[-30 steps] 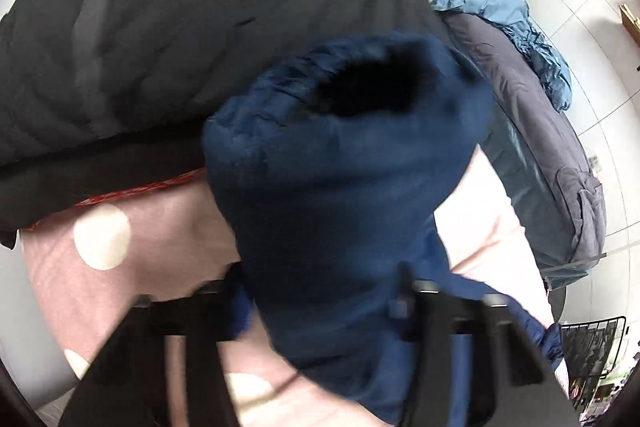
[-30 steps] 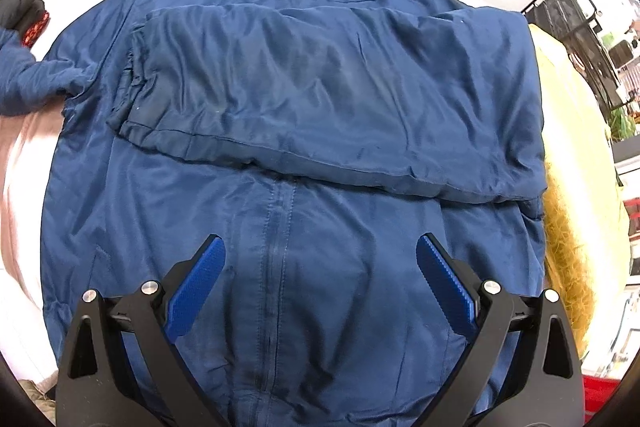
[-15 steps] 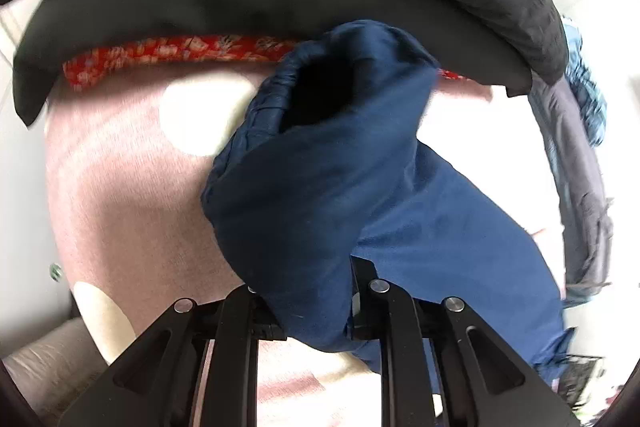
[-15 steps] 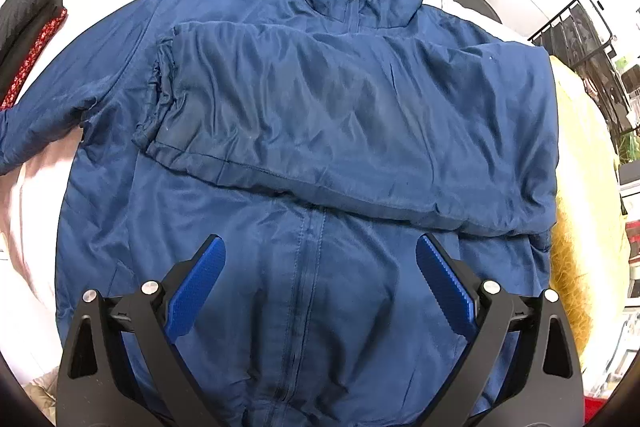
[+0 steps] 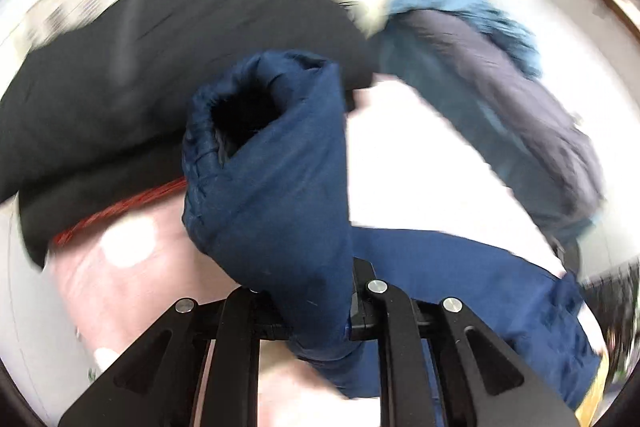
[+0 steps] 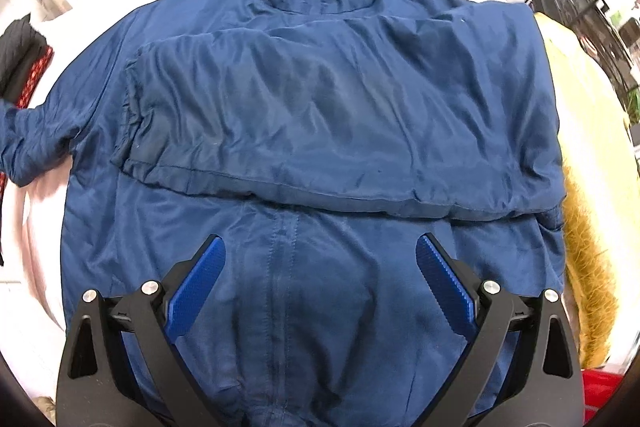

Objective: Fold large clothes

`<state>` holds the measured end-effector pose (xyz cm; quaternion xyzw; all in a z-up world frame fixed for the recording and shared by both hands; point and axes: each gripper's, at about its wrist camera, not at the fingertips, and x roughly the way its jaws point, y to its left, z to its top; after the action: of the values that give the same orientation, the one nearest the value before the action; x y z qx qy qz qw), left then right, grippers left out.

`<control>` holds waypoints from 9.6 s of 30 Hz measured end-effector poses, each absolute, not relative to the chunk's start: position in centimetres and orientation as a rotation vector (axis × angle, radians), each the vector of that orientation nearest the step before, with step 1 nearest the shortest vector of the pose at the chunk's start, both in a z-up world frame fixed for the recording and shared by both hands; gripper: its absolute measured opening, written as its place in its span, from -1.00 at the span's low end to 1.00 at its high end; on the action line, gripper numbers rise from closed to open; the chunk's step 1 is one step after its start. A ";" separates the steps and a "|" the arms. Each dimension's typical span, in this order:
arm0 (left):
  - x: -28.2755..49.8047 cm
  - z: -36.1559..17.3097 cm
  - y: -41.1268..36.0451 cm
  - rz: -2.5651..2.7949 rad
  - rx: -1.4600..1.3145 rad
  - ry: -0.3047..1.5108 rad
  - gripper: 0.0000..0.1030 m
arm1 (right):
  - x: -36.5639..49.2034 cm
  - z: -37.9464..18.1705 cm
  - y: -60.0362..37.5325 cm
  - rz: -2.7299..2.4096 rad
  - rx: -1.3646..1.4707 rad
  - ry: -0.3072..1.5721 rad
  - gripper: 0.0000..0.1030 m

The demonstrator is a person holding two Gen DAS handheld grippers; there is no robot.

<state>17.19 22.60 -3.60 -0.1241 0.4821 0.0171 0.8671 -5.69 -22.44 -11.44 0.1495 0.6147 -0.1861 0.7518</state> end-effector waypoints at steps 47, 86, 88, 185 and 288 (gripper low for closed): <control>1.4 -9.8 -16.4 -0.829 0.244 1.248 0.87 | -12.7 -12.5 -35.7 -0.675 0.624 1.268 0.84; 12.6 -21.7 -9.1 -0.468 0.376 1.321 0.91 | 7.2 -21.3 -28.8 -0.297 0.214 1.393 0.89; 12.7 -21.8 -9.1 -0.472 0.375 1.314 0.91 | 7.3 -21.4 -28.7 -0.302 0.208 1.385 0.89; -7.3 -17.4 7.9 -0.837 0.345 1.667 -0.54 | -32.5 -14.0 -29.4 -0.321 1.163 1.207 -0.54; 24.7 -20.0 -6.5 -0.361 0.078 1.473 -0.31 | 0.5 -15.1 -54.1 -0.661 0.579 1.256 -0.89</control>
<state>24.65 -6.51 -19.98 0.0352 0.6676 -0.1638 0.7254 0.49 -54.08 -15.14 0.2618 0.5684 -0.2993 0.7203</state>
